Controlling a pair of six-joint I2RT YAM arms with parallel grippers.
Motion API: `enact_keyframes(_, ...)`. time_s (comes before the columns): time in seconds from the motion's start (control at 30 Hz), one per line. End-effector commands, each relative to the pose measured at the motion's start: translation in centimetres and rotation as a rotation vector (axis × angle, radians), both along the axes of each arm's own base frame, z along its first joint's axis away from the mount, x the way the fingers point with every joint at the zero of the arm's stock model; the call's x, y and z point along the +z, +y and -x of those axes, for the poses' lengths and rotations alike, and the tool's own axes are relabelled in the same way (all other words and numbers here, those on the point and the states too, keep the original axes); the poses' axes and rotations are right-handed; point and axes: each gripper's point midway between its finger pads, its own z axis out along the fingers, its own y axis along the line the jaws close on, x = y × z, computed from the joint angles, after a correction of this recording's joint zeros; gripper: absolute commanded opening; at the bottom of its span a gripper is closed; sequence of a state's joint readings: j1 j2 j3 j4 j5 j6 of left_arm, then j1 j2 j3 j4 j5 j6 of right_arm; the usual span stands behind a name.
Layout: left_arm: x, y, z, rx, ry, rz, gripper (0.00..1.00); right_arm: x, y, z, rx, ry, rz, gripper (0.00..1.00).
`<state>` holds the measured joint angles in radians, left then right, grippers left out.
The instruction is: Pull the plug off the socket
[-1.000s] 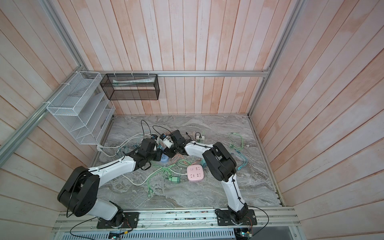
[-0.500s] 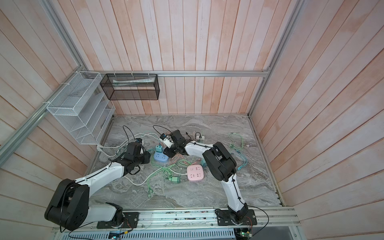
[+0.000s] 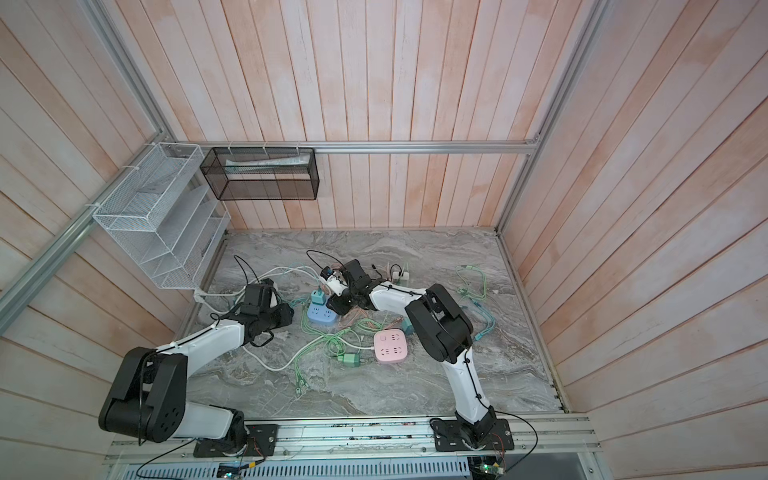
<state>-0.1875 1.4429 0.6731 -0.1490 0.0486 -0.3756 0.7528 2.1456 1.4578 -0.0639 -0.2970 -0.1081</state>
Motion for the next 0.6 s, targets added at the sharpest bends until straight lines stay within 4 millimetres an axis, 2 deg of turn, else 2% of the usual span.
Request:
enact_keyframes(0.0, 1.0, -0.5, -1.1, -0.001, -0.014, 0.028, 0.48, -6.6, -3.9, 1.7, -0.041, 0.133, 0.192, 0.49)
enact_keyframes(0.1, 1.3, -0.5, -1.2, -0.006, -0.025, 0.030, 0.61, -6.6, -3.8, 1.6, -0.043, 0.136, 0.190, 0.49)
enact_keyframes(0.27, 1.8, -0.2, -0.9, 0.007, -0.041, 0.024, 0.74, -6.6, -3.8, 1.6, -0.042, 0.136, 0.190, 0.49)
enact_keyframes(0.47, 2.4, 0.8, -0.3, 0.062, -0.068, 0.006, 0.84, -6.5, -3.8, 1.6, -0.041, 0.135, 0.191, 0.49)
enact_keyframes(0.5, 2.6, 1.1, -0.2, 0.075, -0.072, -0.006, 0.96, -6.5, -3.8, 1.6, -0.042, 0.136, 0.191, 0.49)
enact_keyframes(0.57, 3.1, 1.7, 0.0, 0.094, -0.080, -0.030, 1.00, -6.5, -3.8, 1.6, -0.042, 0.134, 0.190, 0.49)
